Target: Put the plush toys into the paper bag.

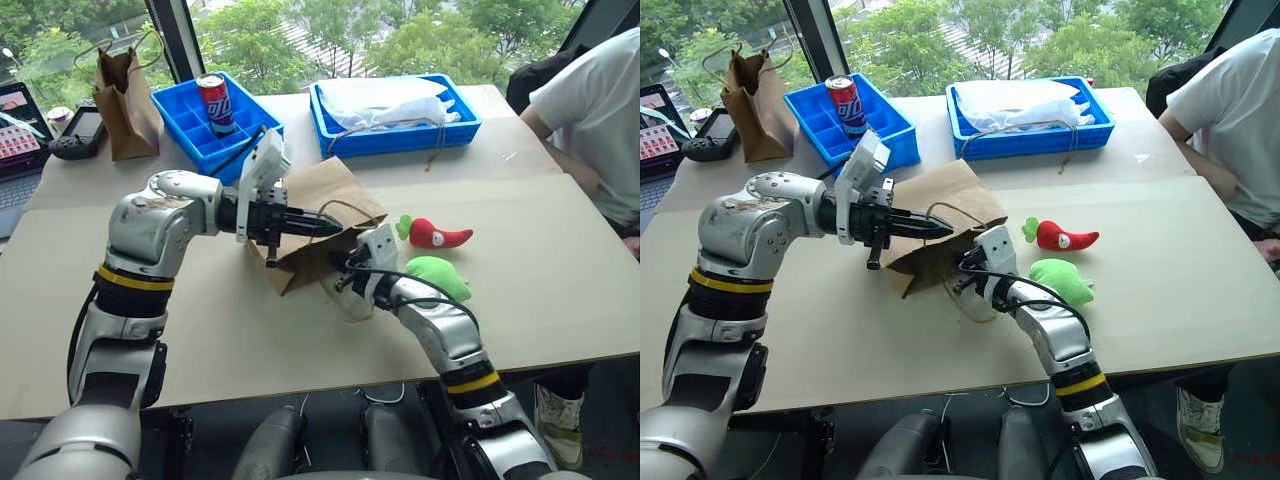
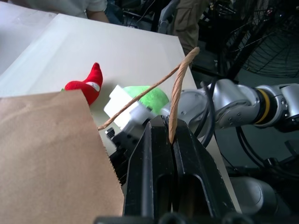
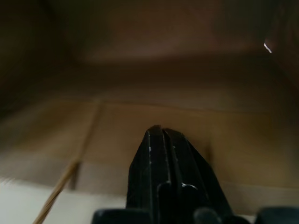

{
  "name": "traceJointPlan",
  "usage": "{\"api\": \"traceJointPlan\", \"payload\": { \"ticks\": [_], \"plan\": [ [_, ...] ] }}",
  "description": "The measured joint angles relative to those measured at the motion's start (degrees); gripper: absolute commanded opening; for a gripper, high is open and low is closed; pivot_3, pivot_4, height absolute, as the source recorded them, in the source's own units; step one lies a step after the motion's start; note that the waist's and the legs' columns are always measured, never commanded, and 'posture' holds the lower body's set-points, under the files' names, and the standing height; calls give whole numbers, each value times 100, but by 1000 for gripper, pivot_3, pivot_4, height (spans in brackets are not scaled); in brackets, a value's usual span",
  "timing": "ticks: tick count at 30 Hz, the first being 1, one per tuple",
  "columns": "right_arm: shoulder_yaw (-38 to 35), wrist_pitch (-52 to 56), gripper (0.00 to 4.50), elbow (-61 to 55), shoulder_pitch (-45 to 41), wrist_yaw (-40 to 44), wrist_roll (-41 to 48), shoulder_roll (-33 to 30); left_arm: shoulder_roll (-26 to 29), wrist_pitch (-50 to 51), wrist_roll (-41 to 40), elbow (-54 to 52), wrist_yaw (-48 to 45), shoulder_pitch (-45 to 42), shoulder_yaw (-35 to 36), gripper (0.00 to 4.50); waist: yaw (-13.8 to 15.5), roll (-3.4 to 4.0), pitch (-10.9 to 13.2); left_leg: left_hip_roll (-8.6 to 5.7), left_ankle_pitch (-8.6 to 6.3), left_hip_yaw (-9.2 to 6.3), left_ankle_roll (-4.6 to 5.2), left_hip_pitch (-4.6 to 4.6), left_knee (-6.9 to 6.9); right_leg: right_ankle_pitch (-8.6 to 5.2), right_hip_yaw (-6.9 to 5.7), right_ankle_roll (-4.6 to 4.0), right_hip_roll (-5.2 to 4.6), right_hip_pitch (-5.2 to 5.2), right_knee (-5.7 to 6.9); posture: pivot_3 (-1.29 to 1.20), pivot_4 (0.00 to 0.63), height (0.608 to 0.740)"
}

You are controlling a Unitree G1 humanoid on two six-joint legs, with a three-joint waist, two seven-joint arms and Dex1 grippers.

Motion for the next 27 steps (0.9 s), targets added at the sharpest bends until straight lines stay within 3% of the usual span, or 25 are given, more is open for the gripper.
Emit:
{"api": "traceJointPlan", "payload": {
  "ticks": [7,17,27],
  "plan": [
    [122,-575,37,460,-136,207,-543,6,179,95,-129,172,346,-112,246,0,-38,0,-1,14,-8,1,13,33,-17,10,1,-16,19,7,-2,0,150,740],
    [128,-593,37,422,-101,374,-848,71,463,-222,104,1470,826,-739,544,0,-21,-3,-13,15,-7,0,12,51,-30,10,2,-16,21,12,-4,0,150,740],
    [103,-518,37,157,-2,655,-928,74,204,-170,96,2028,1175,-1036,598,0,-21,-3,-14,15,-7,0,11,39,-32,10,3,-16,21,11,-3,0,150,740]
  ]
}}
